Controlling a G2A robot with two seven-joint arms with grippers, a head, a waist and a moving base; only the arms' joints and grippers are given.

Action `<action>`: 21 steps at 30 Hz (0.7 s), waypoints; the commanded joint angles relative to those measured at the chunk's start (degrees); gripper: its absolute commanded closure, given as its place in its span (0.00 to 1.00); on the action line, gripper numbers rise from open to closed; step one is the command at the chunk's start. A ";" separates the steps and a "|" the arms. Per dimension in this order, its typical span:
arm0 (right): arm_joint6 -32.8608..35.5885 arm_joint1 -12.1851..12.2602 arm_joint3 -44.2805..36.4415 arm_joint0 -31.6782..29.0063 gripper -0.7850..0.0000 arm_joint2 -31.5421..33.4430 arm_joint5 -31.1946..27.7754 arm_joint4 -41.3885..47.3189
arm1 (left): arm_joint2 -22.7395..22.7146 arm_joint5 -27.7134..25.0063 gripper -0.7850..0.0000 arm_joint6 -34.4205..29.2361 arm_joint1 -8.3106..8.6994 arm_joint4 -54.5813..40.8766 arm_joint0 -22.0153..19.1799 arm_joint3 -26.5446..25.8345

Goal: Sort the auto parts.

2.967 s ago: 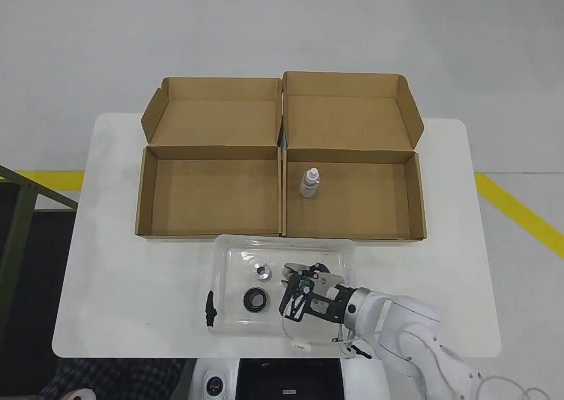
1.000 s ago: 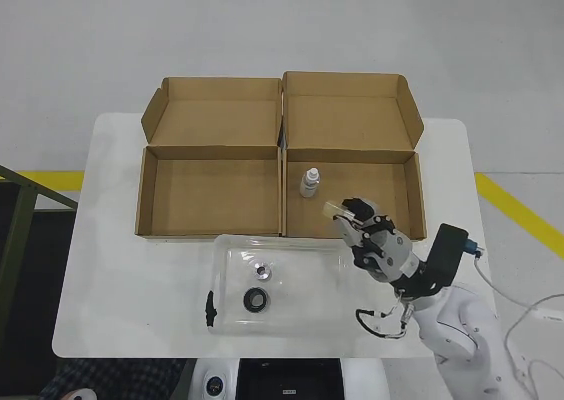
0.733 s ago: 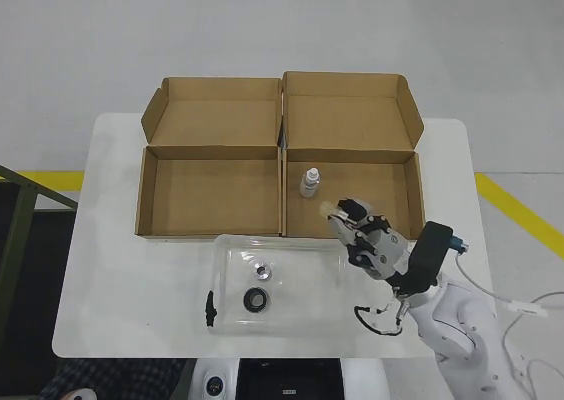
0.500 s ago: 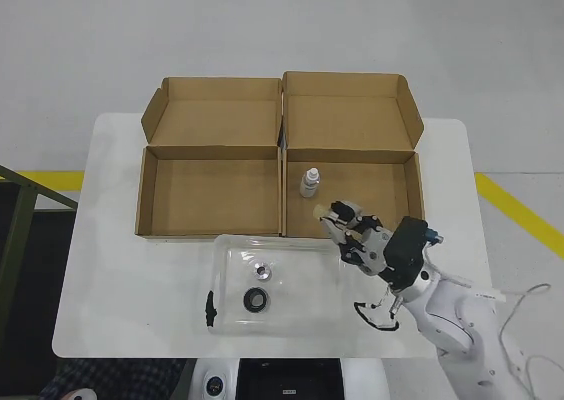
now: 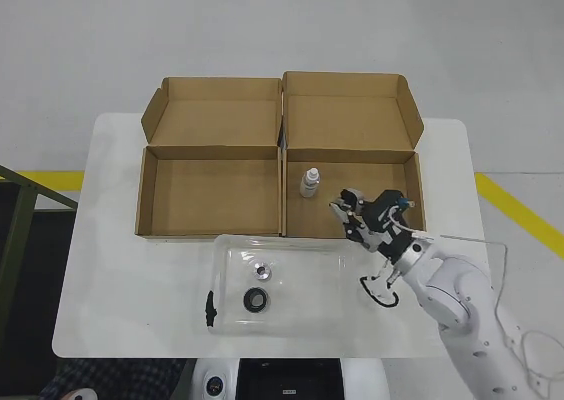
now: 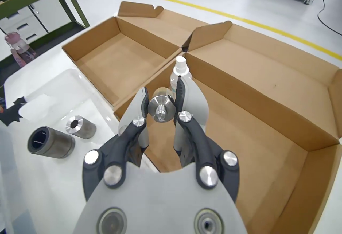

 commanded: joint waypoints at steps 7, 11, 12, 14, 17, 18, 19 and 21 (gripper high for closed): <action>7.39 -0.31 4.26 5.59 1.00 -2.56 1.12 -1.62 | 0.00 0.00 0.00 0.00 0.00 0.00 0.00 0.00; 10.50 -0.62 7.08 8.60 1.00 -4.52 1.41 -1.90 | 0.00 0.00 0.00 0.00 0.00 0.00 0.00 0.00; 11.21 -0.70 7.82 9.36 1.00 -4.95 1.40 -1.91 | 0.00 0.00 0.00 0.00 0.00 0.00 0.00 0.00; 12.39 -0.85 9.06 10.71 1.00 -5.77 1.54 -2.01 | 0.00 0.00 0.00 0.00 0.00 0.00 0.00 0.00; 14.13 -1.00 10.04 12.20 1.00 -6.91 1.51 -2.93 | 0.00 0.00 0.00 0.00 0.00 0.00 0.00 0.00; 14.67 -1.06 10.26 12.53 1.00 -7.25 1.76 -3.28 | 0.00 0.00 0.00 0.00 0.00 0.00 0.00 0.00; 15.19 -1.11 10.48 12.84 1.00 -7.56 2.08 -3.60 | 0.00 0.00 0.00 0.00 0.00 0.00 0.00 0.00; 16.02 -1.23 11.25 13.61 1.00 -8.04 2.50 -3.79 | 0.00 0.00 0.00 0.00 0.00 0.00 0.00 0.00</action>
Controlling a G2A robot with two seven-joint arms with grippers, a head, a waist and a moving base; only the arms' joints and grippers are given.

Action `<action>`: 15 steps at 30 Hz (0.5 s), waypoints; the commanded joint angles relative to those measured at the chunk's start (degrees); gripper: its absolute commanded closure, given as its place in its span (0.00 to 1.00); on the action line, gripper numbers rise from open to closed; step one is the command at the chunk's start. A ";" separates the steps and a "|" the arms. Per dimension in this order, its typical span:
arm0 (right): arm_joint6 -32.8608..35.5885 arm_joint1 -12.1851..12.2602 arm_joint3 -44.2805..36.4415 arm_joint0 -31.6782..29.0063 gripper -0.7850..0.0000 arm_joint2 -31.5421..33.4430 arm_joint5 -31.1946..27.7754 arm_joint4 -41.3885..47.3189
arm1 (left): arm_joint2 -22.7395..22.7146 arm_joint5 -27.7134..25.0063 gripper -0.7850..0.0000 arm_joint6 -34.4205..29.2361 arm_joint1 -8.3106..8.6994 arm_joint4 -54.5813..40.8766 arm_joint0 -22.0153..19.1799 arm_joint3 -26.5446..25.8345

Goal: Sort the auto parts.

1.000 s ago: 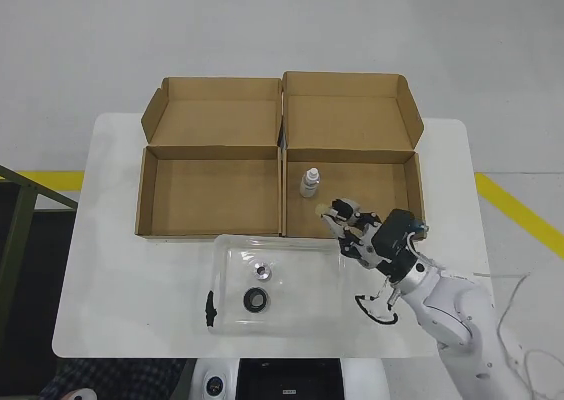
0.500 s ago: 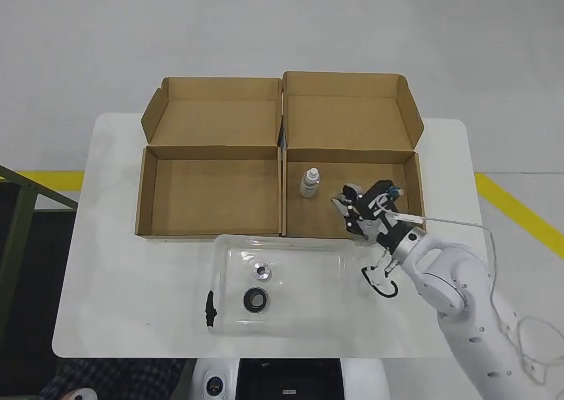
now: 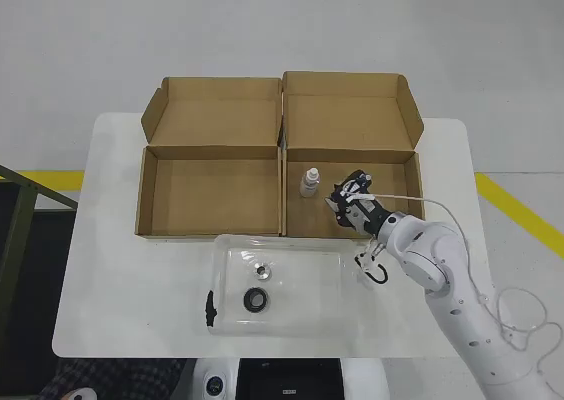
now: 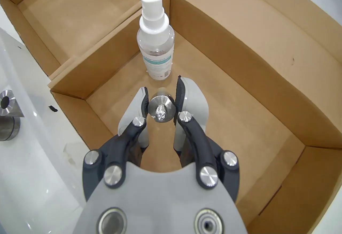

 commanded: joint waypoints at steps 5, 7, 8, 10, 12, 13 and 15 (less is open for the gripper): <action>2.43 -0.40 2.96 2.68 1.00 -1.76 0.47 -0.62 | 0.00 0.00 0.00 0.00 0.00 0.00 0.00 0.00; 2.87 -0.57 4.05 3.53 1.00 -2.42 0.55 -0.53 | 0.00 0.00 0.00 0.00 0.00 0.00 0.00 0.00; 3.09 -0.64 4.63 3.96 1.00 -2.67 0.60 -0.48 | 0.00 0.00 0.00 0.00 0.00 0.00 0.00 0.00; 3.30 -0.80 5.74 4.75 1.00 -3.12 0.74 -0.35 | 0.00 0.00 0.00 0.00 0.00 0.00 0.00 0.00; 3.45 -0.94 6.60 5.41 1.00 -3.46 0.92 -0.17 | 0.00 0.00 0.00 0.00 0.00 0.00 0.00 0.00; 3.55 -0.99 6.94 5.69 1.00 -3.64 0.91 -0.18 | 0.00 0.00 0.00 0.00 0.00 0.00 0.00 0.00; 3.74 -1.10 7.63 6.19 0.80 -3.94 1.02 -0.15 | 0.00 0.00 0.00 0.00 0.00 0.00 0.00 0.00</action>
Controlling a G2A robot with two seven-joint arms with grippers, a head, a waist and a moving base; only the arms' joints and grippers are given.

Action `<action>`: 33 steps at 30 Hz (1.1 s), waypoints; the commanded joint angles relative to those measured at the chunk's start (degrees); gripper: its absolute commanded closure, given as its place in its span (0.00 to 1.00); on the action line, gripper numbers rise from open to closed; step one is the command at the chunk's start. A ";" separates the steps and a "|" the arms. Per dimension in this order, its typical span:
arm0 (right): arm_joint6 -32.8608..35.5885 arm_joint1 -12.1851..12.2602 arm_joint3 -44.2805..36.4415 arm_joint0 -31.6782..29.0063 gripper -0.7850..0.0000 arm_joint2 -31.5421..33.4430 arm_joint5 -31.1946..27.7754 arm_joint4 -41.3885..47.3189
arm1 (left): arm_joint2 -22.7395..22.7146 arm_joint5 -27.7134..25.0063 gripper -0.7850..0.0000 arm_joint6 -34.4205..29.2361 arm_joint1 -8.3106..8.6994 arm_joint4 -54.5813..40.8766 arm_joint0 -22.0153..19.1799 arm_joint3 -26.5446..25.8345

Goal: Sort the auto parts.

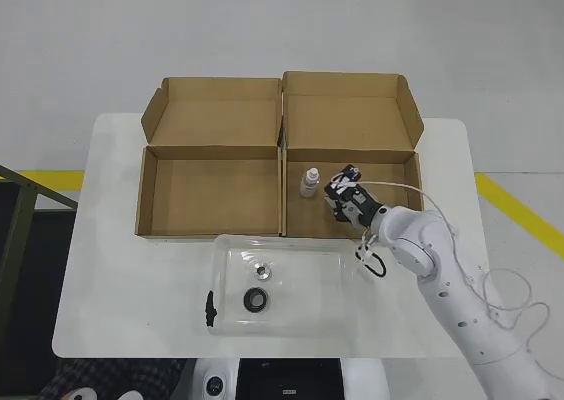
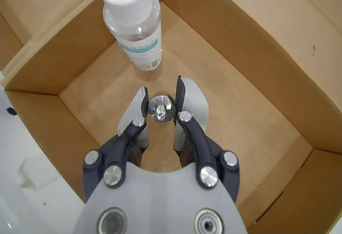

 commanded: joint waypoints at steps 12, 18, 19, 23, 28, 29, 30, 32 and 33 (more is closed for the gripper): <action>-0.10 -0.68 2.87 2.24 0.46 -1.79 0.55 0.35 | 0.00 0.00 0.00 0.00 0.00 0.00 0.00 0.00; -1.24 -0.31 -0.93 0.25 0.00 -0.28 0.68 -0.54 | 0.00 0.00 0.00 0.00 0.00 0.00 0.00 0.00; -1.32 -0.19 -1.96 -0.33 0.00 0.16 0.69 -0.86 | 0.00 0.00 0.00 0.00 0.00 0.00 0.00 0.00; -1.90 0.33 -6.64 -3.19 0.00 1.97 -0.10 -1.25 | 0.00 0.00 0.00 0.00 0.00 0.00 0.00 0.00; -3.18 0.96 -12.90 -7.31 0.00 4.05 -1.49 -1.62 | 0.00 0.00 0.00 0.00 0.00 0.00 0.00 0.00; -3.66 1.06 -14.18 -8.22 0.00 4.32 -1.86 -1.62 | 0.00 0.00 0.00 0.00 0.00 0.00 0.00 0.00; -4.14 1.16 -15.42 -9.16 0.00 4.56 -2.27 -1.57 | 0.00 0.00 0.00 0.00 0.00 0.00 0.00 0.00; -4.88 1.37 -17.90 -10.93 0.00 4.93 -2.97 -2.08 | 0.00 0.00 0.00 0.00 0.00 0.00 0.00 0.00; -5.37 1.45 -18.99 -11.84 0.00 4.99 -3.47 -2.01 | 0.00 0.00 0.00 0.00 0.00 0.00 0.00 0.00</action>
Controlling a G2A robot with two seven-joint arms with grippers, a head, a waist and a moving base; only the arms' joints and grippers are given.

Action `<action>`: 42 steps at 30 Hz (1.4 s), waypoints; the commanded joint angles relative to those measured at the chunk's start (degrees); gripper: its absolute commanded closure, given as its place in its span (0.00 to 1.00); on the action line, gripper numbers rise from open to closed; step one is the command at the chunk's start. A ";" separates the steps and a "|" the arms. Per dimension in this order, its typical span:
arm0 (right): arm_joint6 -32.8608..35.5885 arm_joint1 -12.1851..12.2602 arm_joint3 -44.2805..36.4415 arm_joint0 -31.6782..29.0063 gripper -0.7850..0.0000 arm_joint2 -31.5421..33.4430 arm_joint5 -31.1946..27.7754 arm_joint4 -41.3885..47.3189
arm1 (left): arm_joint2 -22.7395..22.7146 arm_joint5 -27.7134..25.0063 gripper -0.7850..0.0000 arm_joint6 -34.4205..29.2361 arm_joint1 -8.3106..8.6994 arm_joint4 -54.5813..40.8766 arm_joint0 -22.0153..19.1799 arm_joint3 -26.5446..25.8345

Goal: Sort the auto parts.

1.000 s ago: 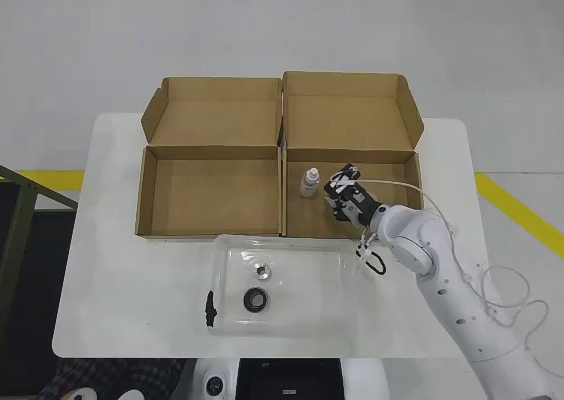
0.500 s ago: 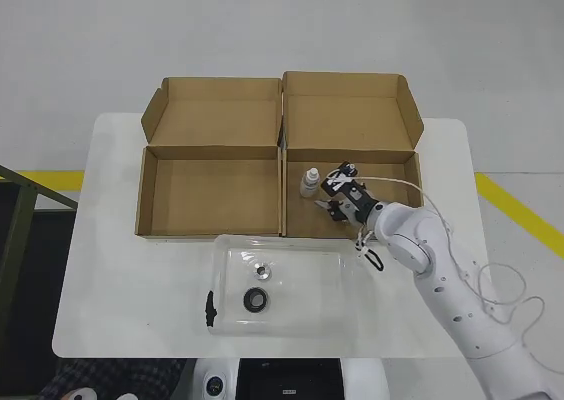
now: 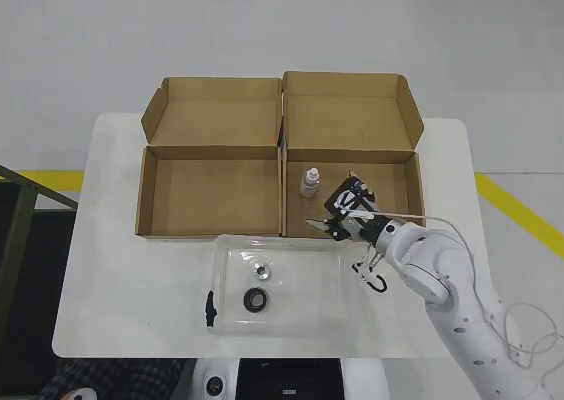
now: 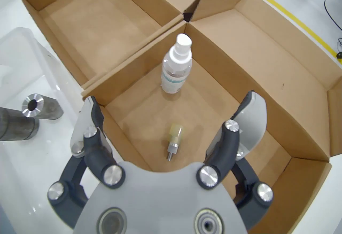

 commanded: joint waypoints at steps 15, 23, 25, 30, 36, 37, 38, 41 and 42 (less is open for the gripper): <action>-5.62 0.70 -9.84 -8.62 0.00 -3.40 -5.08 -5.64 | 0.00 0.00 0.00 0.00 0.00 0.00 0.00 0.00; -8.82 0.59 -8.45 -8.51 0.00 -7.83 -7.82 -10.82 | 0.00 0.00 0.00 0.00 0.00 0.00 0.00 0.00; -9.12 0.55 -8.08 -8.43 0.00 -8.86 -8.27 -11.90 | 0.00 0.00 0.00 0.00 0.00 0.00 0.00 0.00; -9.87 0.46 -6.88 -8.11 0.00 -11.11 -9.20 -14.48 | 0.00 0.00 0.00 0.00 0.00 0.00 0.00 0.00; -10.45 0.37 -5.18 -7.55 0.14 -12.40 -9.64 -15.86 | 0.00 0.00 0.00 0.00 0.00 0.00 0.00 0.00; -10.52 0.38 -5.03 -7.56 0.18 -12.47 -9.74 -15.92 | 0.00 0.00 0.00 0.00 0.00 0.00 0.00 0.00; -10.58 0.40 -4.92 -7.58 0.20 -12.49 -9.90 -15.99 | 0.00 0.00 0.00 0.00 0.00 0.00 0.00 0.00; -10.57 0.52 -4.74 -7.74 0.35 -12.32 -10.58 -16.03 | 0.00 0.00 0.00 0.00 0.00 0.00 0.00 0.00; -10.44 0.58 -4.66 -7.79 0.38 -12.21 -10.78 -16.17 | 0.00 0.00 0.00 0.00 0.00 0.00 0.00 0.00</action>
